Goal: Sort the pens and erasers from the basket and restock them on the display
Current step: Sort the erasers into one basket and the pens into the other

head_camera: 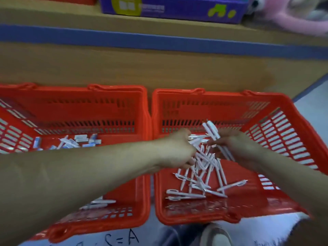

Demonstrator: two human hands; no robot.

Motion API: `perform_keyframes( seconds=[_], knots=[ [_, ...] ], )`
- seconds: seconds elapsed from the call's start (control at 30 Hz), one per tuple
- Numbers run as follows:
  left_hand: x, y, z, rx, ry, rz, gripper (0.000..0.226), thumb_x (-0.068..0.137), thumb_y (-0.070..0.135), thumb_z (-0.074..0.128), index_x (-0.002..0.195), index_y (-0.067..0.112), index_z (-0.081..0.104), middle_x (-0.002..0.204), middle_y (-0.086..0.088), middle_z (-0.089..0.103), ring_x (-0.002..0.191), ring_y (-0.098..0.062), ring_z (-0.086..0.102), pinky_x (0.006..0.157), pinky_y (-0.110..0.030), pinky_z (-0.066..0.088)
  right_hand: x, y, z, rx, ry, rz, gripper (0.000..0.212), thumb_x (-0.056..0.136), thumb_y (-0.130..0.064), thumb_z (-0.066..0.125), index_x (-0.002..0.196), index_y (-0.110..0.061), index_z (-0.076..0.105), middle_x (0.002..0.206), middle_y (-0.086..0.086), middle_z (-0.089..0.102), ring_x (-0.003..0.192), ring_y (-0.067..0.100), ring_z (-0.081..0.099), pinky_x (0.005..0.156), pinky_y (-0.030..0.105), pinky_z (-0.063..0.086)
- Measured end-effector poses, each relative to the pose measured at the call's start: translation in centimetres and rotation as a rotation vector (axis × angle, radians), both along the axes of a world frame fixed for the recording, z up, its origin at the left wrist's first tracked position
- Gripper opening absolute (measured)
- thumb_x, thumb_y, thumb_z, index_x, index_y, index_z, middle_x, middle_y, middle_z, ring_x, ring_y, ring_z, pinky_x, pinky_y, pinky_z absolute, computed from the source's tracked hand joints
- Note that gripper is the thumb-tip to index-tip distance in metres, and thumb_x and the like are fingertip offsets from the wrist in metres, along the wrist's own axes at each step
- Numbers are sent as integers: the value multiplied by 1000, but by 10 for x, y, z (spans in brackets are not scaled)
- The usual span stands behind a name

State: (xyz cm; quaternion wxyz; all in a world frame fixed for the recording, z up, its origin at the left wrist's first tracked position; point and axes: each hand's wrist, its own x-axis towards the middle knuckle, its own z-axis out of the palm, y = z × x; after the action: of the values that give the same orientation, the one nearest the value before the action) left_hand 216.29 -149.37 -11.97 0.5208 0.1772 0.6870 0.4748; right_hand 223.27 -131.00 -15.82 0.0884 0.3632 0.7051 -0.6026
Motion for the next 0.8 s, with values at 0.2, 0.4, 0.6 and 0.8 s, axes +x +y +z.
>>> perform_keyframes(
  seconds=[0.2, 0.4, 0.6, 0.8],
  knots=[
    [4, -10, 3, -138, 190, -82, 43, 78, 11, 59, 121, 18, 54, 108, -13, 65, 97, -32, 66, 87, -47, 53, 5, 15, -25, 267, 12, 2, 28, 87, 1, 52, 105, -16, 65, 84, 12, 61, 71, 19, 48, 56, 27, 35],
    [-32, -73, 36, -57, 312, 97, 32, 91, -8, 44, 89, 12, 69, 80, -4, 70, 67, -12, 67, 62, -21, 54, -37, -23, 37, 262, 281, 291, 31, 86, 7, 55, 87, -22, 63, 93, 15, 66, 74, 15, 57, 60, 21, 43],
    [-75, -173, 7, -317, 505, 194, 35, 86, -12, 44, 81, 12, 68, 73, -8, 69, 54, -6, 61, 52, -14, 49, -101, -117, 83, 379, 378, 845, 23, 85, 1, 60, 88, -21, 66, 78, 13, 69, 63, 10, 60, 60, 20, 45],
    [-107, -272, -55, -720, 830, -115, 24, 83, 5, 57, 99, 14, 73, 102, -7, 72, 96, -22, 66, 76, -19, 41, -139, -224, 37, 656, 285, 1297, 24, 86, -15, 60, 109, -15, 67, 90, -3, 67, 88, 15, 60, 70, 19, 41]
  ],
)
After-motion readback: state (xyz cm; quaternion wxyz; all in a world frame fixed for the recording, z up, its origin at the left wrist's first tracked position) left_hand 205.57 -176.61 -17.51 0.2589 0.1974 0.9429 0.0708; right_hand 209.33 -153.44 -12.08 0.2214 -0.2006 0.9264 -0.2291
